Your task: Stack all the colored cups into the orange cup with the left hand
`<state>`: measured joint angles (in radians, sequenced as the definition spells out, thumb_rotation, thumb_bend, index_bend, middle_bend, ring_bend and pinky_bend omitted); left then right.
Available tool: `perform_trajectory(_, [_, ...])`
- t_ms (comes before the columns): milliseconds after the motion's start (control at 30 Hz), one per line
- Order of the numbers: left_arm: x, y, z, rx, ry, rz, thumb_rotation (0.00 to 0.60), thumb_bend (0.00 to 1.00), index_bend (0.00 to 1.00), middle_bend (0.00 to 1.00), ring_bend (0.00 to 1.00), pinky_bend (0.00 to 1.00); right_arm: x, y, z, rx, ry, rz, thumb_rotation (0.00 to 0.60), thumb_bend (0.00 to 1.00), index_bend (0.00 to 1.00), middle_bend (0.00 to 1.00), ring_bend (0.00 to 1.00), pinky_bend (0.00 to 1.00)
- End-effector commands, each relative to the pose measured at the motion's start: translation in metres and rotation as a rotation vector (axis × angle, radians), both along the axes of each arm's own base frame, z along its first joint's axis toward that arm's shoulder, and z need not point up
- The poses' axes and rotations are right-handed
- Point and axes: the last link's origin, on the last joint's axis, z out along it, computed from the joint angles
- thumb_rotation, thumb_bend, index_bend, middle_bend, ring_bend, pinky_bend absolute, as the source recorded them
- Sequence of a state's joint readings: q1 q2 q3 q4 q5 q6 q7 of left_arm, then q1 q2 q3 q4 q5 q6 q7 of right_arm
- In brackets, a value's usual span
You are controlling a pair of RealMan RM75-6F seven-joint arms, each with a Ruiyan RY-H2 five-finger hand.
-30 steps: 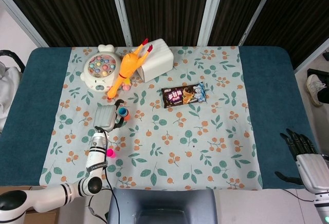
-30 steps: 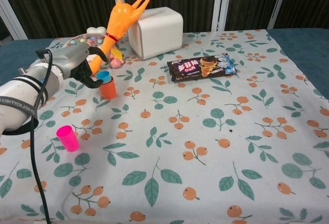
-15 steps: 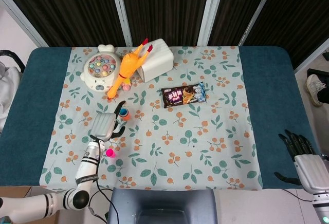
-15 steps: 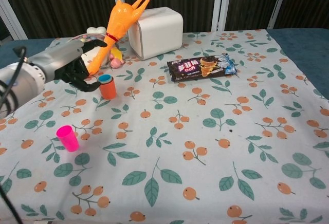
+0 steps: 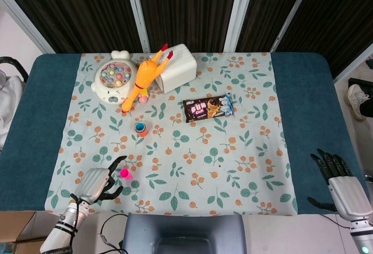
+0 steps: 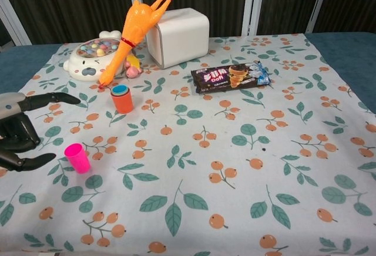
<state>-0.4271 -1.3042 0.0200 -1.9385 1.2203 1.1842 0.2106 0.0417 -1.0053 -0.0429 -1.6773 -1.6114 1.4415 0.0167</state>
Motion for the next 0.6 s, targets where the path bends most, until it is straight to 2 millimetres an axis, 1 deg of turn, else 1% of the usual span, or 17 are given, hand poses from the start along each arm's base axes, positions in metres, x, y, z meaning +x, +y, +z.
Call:
perform_trajectory(33, [-0.007, -0.003, -0.009, -0.003, -0.028, 0.029, 0.600, 0.35, 0.13, 1.00, 1.00, 1.00, 0.000, 0.000, 0.000, -0.001, 0.001, 0.000, 0.600, 0.21, 0.00, 0.00, 0.00, 0.00])
perform_trajectory(167, [-0.016, 0.001, -0.021, 0.022, -0.015, 0.039, 0.600, 0.35, 0.18, 1.00, 1.00, 1.00, 0.000, -0.001, 0.000, 0.001, 0.001, -0.002, 0.600, 0.20, 0.00, 0.00, 0.00, 0.00])
perform_trajectory(300, [-0.022, 0.008, -0.032, 0.031, -0.015, 0.061, 0.600, 0.36, 0.21, 1.00, 1.00, 1.00, 0.000, -0.001, 0.000, 0.002, -0.002, -0.002, 0.600, 0.20, 0.00, 0.00, 0.00, 0.00])
perform_trajectory(467, [-0.026, 0.011, -0.039, 0.059, -0.015, 0.061, 0.600, 0.36, 0.25, 1.00, 1.00, 1.00, 0.000, -0.001, 0.001, -0.001, -0.005, -0.004, 0.600, 0.20, 0.00, 0.00, 0.00, 0.00])
perform_trajectory(600, [-0.028, 0.014, -0.045, 0.053, -0.023, 0.077, 0.600, 0.36, 0.27, 1.00, 1.00, 1.00, 0.000, -0.001, 0.001, -0.001, -0.004, -0.004, 0.600, 0.21, 0.00, 0.00, 0.00, 0.00])
